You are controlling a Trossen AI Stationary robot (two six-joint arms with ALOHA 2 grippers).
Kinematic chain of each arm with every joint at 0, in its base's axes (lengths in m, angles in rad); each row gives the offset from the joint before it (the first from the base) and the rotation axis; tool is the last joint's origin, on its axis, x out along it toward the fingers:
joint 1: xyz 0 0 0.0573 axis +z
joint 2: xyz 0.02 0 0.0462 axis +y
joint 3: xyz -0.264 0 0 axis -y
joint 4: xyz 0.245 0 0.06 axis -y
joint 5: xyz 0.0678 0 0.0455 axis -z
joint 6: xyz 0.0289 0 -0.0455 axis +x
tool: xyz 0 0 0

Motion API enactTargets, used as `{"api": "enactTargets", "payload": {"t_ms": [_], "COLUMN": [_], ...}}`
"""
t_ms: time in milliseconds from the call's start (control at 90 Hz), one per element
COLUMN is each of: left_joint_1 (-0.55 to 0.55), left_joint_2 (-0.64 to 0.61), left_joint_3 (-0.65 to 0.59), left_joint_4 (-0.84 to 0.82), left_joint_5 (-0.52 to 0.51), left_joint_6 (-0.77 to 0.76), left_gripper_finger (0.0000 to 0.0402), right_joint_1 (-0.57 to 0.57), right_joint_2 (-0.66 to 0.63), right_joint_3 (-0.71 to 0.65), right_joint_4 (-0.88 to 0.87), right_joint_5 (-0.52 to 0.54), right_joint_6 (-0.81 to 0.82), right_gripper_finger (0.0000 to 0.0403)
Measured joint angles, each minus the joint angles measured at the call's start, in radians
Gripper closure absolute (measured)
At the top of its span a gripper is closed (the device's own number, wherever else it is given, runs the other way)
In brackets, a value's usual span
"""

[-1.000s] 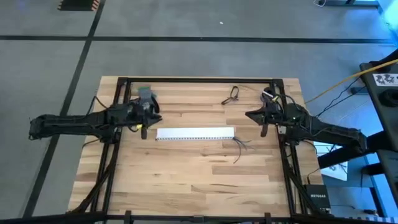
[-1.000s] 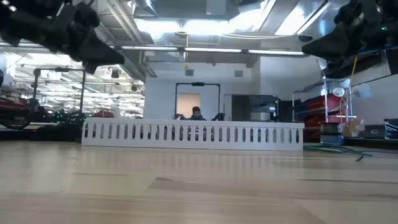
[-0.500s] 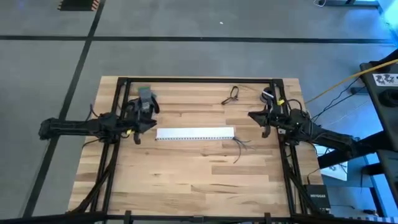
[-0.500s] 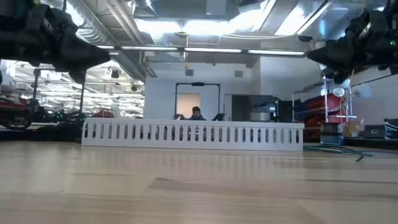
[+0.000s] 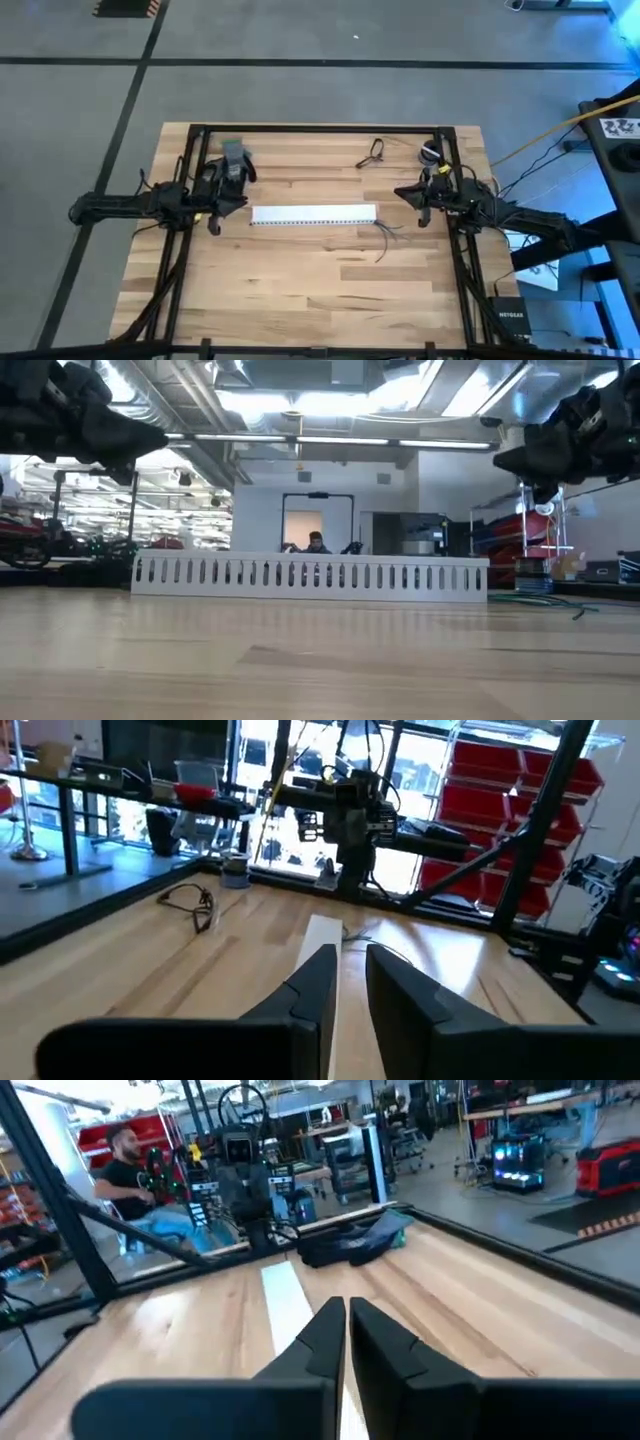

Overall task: Ziptie cables
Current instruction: Return to Home Position

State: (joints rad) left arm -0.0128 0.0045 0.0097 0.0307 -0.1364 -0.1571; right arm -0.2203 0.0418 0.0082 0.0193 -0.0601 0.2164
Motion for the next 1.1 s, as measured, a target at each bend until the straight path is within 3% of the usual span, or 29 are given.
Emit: {"api": "enactTargets", "payload": {"t_ms": [1100], "left_joint_1": [0.0], "left_joint_2": [0.0], "left_joint_3": [0.0], "left_joint_4": [0.0], "left_joint_5": [-0.001], "left_joint_6": [0.0], "left_gripper_finger": [0.0359], "right_joint_1": [-0.001], "right_joint_2": [0.005], "right_joint_3": [-0.001], "right_joint_4": [0.001], "right_joint_5": [0.0], "right_joint_6": [0.014], "right_gripper_finger": [0.0398]}}
